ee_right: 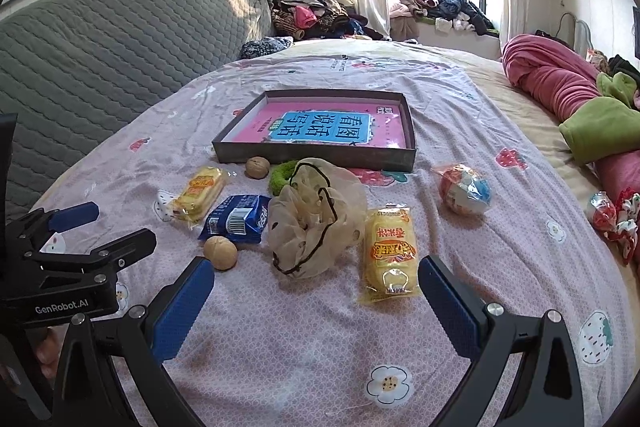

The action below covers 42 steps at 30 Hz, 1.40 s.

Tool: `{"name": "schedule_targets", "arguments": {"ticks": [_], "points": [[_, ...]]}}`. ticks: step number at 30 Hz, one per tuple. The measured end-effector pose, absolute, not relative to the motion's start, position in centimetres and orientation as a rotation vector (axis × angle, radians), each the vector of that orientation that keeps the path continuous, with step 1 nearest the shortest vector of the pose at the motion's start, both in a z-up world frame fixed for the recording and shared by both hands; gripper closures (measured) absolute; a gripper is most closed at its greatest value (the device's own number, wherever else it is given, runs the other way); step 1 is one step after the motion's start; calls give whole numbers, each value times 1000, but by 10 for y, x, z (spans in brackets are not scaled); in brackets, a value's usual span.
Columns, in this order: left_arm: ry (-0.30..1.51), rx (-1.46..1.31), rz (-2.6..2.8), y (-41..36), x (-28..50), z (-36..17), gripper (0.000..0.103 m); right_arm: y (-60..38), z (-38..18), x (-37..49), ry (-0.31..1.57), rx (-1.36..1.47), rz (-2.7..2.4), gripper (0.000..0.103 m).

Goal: Organize objects
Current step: 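Reach both tools toward the yellow rice-cake packet and the beige mesh sponge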

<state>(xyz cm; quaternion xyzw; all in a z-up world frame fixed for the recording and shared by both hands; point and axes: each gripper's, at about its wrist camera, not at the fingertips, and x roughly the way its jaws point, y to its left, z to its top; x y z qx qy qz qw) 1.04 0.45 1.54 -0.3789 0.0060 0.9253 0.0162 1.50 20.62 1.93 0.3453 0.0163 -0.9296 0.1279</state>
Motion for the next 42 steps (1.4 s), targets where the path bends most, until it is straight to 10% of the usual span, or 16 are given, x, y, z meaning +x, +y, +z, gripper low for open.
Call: {"name": "schedule_targets", "arguments": {"ticks": [42], "points": [[-149, -1402, 2781, -31, -98, -11, 5, 160, 23, -71, 267, 1175, -2700, 0]]}}
